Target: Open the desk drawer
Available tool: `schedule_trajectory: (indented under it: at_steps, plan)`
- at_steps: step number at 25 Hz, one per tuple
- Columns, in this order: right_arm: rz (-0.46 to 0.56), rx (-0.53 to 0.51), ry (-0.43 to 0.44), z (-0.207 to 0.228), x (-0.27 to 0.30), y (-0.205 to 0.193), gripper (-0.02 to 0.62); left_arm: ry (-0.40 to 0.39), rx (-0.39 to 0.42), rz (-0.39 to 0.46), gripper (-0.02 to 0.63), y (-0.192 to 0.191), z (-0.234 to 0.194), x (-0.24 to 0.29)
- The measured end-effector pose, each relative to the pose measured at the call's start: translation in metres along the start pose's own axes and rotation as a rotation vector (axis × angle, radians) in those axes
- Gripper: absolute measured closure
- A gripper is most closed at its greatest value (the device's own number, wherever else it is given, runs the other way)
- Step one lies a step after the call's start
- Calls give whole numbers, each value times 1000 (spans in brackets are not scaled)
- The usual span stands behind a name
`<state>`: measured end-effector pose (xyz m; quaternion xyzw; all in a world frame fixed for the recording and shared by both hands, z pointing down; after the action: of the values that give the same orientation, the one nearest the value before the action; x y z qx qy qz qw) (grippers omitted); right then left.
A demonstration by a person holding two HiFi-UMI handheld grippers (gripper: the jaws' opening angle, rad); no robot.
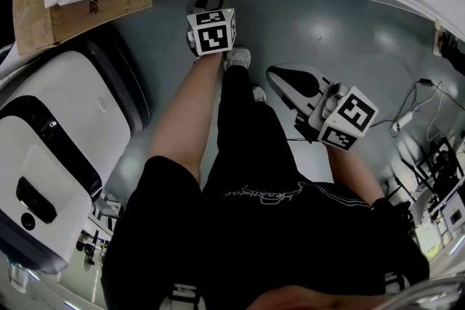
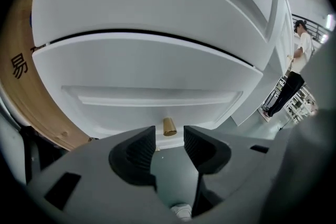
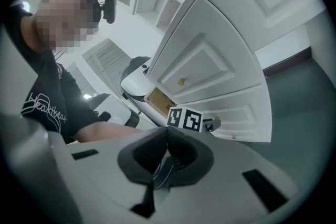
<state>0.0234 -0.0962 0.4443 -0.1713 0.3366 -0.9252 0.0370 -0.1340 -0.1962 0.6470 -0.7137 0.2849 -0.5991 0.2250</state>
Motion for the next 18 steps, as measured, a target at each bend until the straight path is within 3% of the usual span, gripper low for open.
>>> schedule_trajectory:
  at_steps: [11, 18]
  plan:
    - [-24, -5, 35, -3, 8, -3, 589, 18, 12, -26, 457, -2, -5, 13]
    - [-32, -11, 28, -3, 6, -10, 589, 11, 25, -28, 522, -2, -1, 16]
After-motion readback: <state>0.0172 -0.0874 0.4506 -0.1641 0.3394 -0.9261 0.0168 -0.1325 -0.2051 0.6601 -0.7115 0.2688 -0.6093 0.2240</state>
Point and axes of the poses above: the fingertips, and each gripper's own axes: x forward along the fingers, z to its right, y out of its top, the point moved 4 cm from there along -x, backward along the fingers, and after that the axes turned 4 degrees about z, right-handed, at the moved point
